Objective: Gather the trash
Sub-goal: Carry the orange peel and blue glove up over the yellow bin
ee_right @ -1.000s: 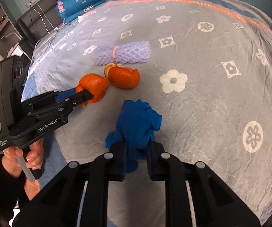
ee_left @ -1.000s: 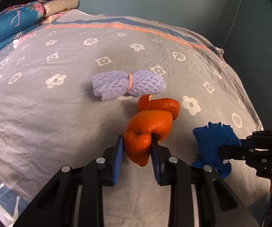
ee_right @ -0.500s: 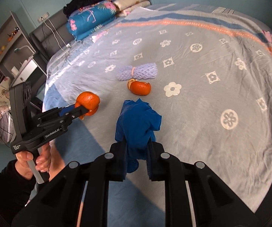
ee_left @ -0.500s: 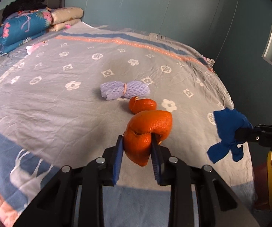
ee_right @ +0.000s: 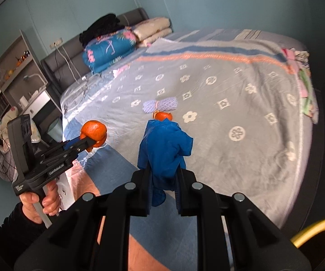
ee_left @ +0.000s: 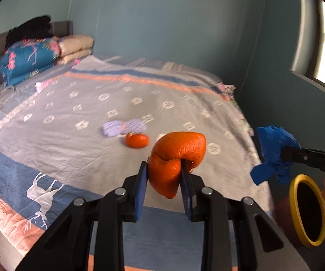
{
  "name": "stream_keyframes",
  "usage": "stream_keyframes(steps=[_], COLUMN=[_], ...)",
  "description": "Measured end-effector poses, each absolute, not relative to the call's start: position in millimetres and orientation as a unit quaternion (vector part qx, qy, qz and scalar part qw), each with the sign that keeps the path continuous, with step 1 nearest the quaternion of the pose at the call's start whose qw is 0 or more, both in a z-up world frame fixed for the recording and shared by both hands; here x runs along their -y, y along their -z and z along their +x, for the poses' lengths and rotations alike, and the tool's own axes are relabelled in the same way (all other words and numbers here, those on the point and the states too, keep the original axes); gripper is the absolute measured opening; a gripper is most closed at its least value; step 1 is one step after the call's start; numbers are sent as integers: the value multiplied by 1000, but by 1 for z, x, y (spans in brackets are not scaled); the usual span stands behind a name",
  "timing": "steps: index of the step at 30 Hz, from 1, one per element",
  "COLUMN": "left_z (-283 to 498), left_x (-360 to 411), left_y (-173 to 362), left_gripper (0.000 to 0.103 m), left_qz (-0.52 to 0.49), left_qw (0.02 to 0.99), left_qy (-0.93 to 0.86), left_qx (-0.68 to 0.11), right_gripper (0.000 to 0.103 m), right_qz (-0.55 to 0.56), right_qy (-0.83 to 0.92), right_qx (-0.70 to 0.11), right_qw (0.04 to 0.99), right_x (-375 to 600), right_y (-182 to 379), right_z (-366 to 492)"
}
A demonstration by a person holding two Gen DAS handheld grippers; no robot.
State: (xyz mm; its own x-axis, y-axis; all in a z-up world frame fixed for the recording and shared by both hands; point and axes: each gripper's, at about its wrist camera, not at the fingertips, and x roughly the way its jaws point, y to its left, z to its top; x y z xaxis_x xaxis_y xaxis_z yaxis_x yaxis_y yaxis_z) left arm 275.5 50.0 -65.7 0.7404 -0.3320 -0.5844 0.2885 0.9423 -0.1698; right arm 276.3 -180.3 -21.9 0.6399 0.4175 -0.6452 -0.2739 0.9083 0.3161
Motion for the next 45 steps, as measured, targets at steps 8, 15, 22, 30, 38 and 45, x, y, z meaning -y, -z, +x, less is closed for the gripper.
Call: stream_keyframes(steps=[8,15,22,30,38,45], left_z=[225,189,152,125,114,107], left_x=[1,37,77,116,156,190], left_y=[30,8,-13,-27,-27,-22], left_gripper=[26,26,26,26,26,26], left_qz=[-5,8,32,43,52,70], left_qw=[939,942,944,937,925,917], left_qy=[183,209,240,277,311,330], left_qx=[-291,-262,-224,-206,-210,-212], right_gripper=[15,15,15,15,16,16], right_qz=[111,132,155,176,182,186], right_qy=[-157,-119,-81,-41,12,41], right_qx=[-339,-306,-293,-266,-249,-251], right_qw=[921,935,940,947,951,949], right_x=[232,272,314,357,394,417], right_y=[-3,-13,-12,-10,-4,8], right_z=[210,158,120,79,44,31])
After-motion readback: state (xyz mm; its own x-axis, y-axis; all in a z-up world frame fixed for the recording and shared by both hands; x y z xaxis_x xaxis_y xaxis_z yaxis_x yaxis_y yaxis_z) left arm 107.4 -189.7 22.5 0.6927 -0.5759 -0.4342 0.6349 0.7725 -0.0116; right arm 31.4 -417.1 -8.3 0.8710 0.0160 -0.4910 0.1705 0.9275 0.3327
